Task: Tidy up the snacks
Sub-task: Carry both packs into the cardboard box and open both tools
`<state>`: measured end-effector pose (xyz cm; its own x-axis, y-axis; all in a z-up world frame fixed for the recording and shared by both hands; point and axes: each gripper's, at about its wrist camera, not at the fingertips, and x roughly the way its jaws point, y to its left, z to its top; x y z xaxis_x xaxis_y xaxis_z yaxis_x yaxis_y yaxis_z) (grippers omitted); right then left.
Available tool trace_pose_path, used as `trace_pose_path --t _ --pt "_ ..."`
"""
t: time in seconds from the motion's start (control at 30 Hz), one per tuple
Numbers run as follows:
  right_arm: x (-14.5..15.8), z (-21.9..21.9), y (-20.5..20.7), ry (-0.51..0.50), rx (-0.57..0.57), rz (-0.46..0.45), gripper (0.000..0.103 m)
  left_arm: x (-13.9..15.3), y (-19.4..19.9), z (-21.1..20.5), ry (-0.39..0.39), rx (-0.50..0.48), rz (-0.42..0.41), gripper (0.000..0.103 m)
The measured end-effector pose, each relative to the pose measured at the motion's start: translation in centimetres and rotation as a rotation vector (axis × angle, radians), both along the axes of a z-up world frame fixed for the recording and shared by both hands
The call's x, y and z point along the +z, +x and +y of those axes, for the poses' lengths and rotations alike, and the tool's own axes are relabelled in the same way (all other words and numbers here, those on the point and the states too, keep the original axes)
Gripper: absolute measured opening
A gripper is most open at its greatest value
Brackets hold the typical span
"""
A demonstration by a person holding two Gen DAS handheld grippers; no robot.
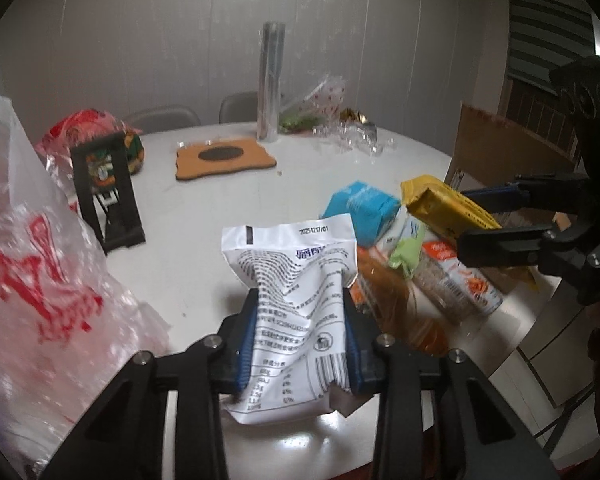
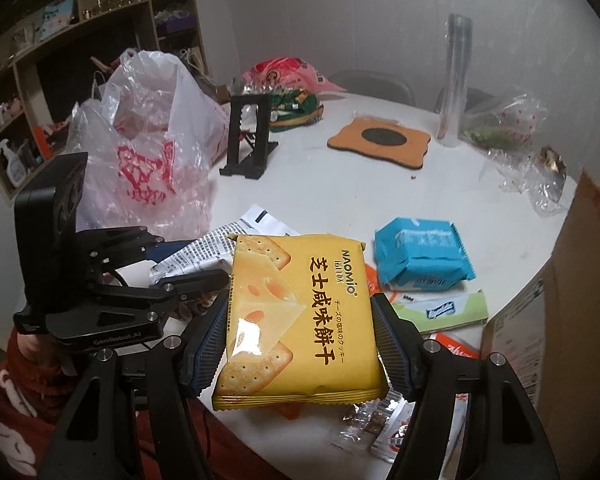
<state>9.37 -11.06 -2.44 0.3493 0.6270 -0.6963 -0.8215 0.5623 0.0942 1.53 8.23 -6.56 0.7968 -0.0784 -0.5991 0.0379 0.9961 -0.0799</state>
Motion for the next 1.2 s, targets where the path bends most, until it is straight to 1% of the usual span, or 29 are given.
trace_pose_path --t 0.13,0.27,0.37,0.53,0.67,0.8,0.9,1.03,1.1,1.2 --pt "1.7 -0.6 -0.3 0.028 0.000 -0.016 0.065 2.4 -0.3 0.0 0.003 0.001 -0.056 0.033" --pt "4.6 -1.5 -0.6 0.053 -0.021 -0.077 0.065 5.9 -0.6 -1.1 0.012 -0.015 -0.133 0.033" --pt "7.1 -2.8 -0.7 0.087 -0.036 -0.110 0.065 8.5 -0.3 -2.4 0.014 -0.051 -0.188 0.033" --pt "10.5 -6.7 -0.7 0.121 -0.103 -0.181 0.065 12.1 1.0 -6.0 0.035 -0.133 -0.259 0.033" --pt "11.7 -10.9 0.1 0.140 -0.185 -0.213 0.065 14.2 2.8 -9.0 0.016 -0.206 -0.285 0.033" --pt "11.3 -15.3 1.8 0.133 -0.284 -0.207 0.065 15.3 4.9 -12.5 0.020 -0.285 -0.277 0.033" --pt "10.2 -17.8 3.2 0.125 -0.322 -0.171 0.065 16.0 6.9 -15.7 0.019 -0.362 -0.257 0.033" --pt "8.3 -19.8 4.8 0.099 -0.350 -0.129 0.065 15.8 8.9 -19.2 0.035 -0.424 -0.217 0.033" --pt "7.1 -20.3 5.6 0.084 -0.342 -0.093 0.065 15.5 9.9 -20.9 0.053 -0.449 -0.193 0.033" --pt "5.6 -20.4 6.4 0.051 -0.333 -0.069 0.065 15.0 11.5 -23.1 0.058 -0.493 -0.147 0.033"
